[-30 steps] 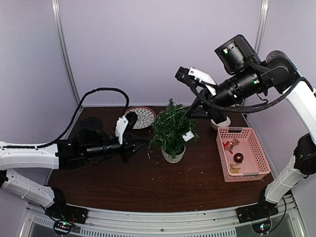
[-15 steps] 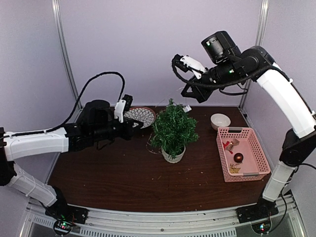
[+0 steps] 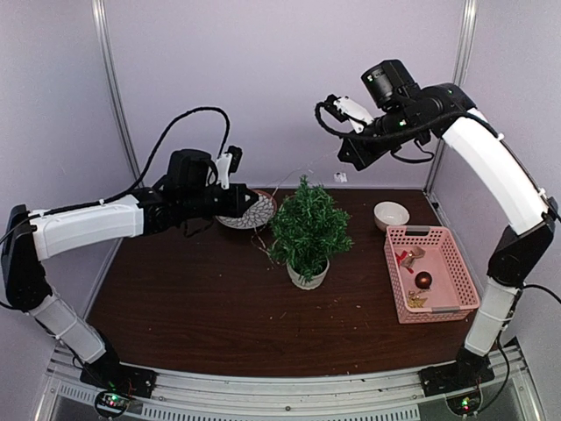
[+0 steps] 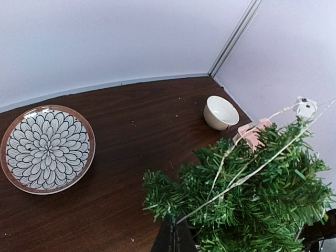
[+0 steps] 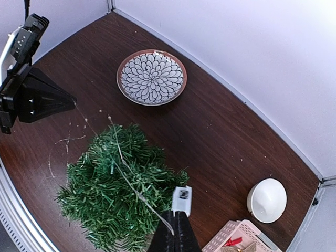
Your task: Decorate the small christmas tree
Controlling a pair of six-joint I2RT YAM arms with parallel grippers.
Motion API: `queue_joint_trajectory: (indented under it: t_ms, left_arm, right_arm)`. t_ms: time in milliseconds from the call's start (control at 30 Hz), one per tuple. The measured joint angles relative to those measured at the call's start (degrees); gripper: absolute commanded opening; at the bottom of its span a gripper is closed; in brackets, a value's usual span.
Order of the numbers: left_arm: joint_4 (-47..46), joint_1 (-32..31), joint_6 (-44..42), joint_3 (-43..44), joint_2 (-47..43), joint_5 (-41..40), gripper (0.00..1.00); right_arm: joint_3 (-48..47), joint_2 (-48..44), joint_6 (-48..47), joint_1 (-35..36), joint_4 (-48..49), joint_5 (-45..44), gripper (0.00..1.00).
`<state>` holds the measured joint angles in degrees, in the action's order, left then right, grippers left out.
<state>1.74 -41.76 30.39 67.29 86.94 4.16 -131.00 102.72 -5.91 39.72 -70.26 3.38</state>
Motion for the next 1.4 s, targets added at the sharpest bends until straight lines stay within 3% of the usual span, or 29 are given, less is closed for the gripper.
queue_joint_trajectory:
  t_ms: [300,533,800,1100,1400]
  left_arm:
    - [-0.8,1.9,-2.0,1.8,3.0,5.8,0.00]
    - [-2.0,2.1,-8.9,-1.4,0.8,15.0,0.00]
    - [1.0,1.6,-18.7,-3.5,-4.8,23.1,0.00]
    - [9.6,-2.5,-29.1,-3.0,-1.8,19.5,0.00]
    - [10.3,-3.2,-31.0,-3.0,0.5,15.0,0.00]
  right_arm:
    - [6.2,-0.6,0.3,-2.5,0.8,1.2,0.00]
    - [21.8,-12.5,-0.4,-2.6,3.5,7.4,0.00]
    - [32.7,-22.6,-1.6,-2.5,3.9,11.9,0.00]
    - [38.1,-21.5,-1.7,-2.5,4.1,9.6,0.00]
    - [35.5,-13.5,-1.8,-3.8,5.9,2.3,0.01]
